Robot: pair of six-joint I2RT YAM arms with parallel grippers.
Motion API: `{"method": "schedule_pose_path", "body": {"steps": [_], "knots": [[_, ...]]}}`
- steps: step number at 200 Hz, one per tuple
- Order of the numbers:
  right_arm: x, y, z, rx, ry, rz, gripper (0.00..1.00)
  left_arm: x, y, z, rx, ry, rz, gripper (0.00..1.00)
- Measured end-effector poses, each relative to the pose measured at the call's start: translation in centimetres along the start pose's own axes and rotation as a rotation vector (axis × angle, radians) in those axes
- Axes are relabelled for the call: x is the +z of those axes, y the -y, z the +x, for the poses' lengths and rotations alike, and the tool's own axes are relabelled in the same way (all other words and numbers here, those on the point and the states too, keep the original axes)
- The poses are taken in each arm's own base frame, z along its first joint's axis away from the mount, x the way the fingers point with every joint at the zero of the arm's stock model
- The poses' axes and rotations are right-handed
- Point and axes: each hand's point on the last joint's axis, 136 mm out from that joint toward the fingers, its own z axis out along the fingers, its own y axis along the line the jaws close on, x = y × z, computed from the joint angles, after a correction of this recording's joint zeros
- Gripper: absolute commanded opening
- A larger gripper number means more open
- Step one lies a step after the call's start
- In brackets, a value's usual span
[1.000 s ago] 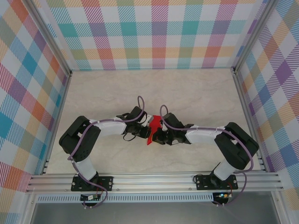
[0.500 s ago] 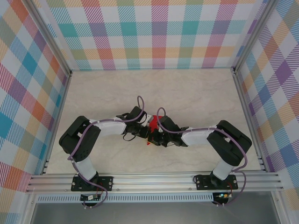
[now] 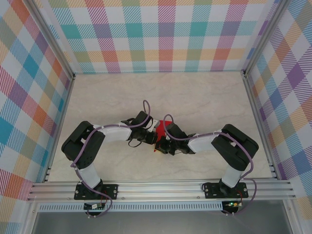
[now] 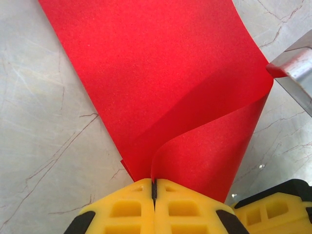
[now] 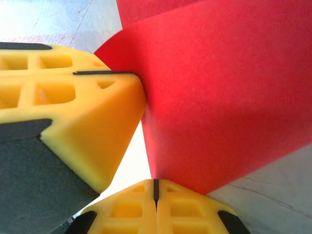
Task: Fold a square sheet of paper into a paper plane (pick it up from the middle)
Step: Third fold the triangle at the center of the table.
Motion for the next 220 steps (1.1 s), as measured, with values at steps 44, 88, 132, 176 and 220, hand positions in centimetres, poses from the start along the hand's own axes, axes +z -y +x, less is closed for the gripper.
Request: {"method": "schedule_pose_path", "body": {"steps": [44, 88, 132, 176, 220], "knots": [[-0.5, -0.5, 0.2, -0.013, 0.006, -0.034, 0.00, 0.0, 0.0, 0.0, -0.001, 0.000, 0.000, 0.00], [-0.3, -1.3, 0.6, -0.026, -0.015, -0.081, 0.00, 0.0, 0.0, 0.0, -0.004, 0.000, 0.000, 0.00], [0.5, -0.4, 1.2, -0.017, -0.036, -0.054, 0.00, 0.0, 0.0, 0.0, -0.004, 0.000, 0.000, 0.00], [0.4, -0.3, 1.1, -0.003, -0.029, -0.041, 0.00, 0.0, 0.0, 0.0, -0.004, 0.000, 0.000, 0.00], [-1.4, -0.3, 0.5, -0.015, 0.016, 0.005, 0.00, 0.0, 0.0, 0.0, -0.004, 0.000, 0.000, 0.00]]}}
